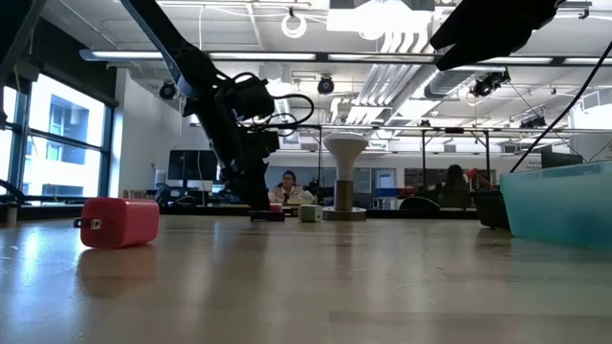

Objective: Pick & Place Office items
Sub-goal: Put the violet digital clock into the black basket

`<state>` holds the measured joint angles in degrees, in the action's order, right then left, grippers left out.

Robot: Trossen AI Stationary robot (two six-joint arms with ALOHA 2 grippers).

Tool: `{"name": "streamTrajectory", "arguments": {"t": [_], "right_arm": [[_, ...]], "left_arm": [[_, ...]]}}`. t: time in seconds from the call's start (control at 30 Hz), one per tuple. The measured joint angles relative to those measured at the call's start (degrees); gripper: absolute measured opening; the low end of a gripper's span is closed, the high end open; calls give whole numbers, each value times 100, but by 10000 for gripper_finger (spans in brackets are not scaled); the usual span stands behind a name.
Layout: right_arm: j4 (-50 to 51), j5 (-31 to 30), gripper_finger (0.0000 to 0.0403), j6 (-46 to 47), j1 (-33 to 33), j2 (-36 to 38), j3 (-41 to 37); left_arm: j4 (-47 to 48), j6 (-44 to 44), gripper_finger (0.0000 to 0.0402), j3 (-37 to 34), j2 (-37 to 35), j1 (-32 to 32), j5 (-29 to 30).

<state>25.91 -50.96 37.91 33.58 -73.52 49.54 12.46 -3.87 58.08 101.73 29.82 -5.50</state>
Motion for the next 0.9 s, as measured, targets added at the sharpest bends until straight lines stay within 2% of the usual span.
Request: {"name": "streamTrajectory", "arguments": {"t": [0.57,0.9], "right_arm": [[-1,13,374,3,0,0,0],[-2,22,374,4,0,0,0]], "left_arm": [[-5,70,294,-13,2,-138,51],[502,316,294,-7,-11,-494,27]]}}
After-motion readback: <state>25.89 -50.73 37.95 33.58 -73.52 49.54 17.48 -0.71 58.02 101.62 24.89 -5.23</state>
